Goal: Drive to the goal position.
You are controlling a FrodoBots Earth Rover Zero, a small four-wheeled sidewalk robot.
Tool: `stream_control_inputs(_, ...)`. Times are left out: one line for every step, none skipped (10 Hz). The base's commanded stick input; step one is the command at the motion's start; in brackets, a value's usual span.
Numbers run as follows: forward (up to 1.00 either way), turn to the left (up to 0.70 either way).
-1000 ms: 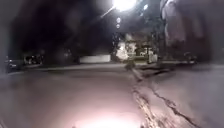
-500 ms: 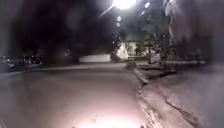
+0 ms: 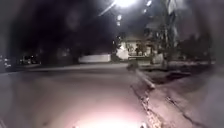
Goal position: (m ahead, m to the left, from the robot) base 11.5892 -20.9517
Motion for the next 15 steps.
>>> stream_control_inputs(0.7,0.0)
stream_control_inputs(0.7,0.0)
stream_control_inputs(0.7,0.0)
stream_control_inputs(0.7,0.0)
stream_control_inputs(0.7,0.0)
stream_control_inputs(0.7,0.0)
stream_control_inputs(0.7,0.0)
stream_control_inputs(0.7,0.0)
stream_control_inputs(0.7,0.0)
stream_control_inputs(0.7,0.0)
stream_control_inputs(0.7,0.0)
stream_control_inputs(0.7,0.0)
stream_control_inputs(0.7,0.0)
stream_control_inputs(0.7,0.0)
stream_control_inputs(0.7,0.0)
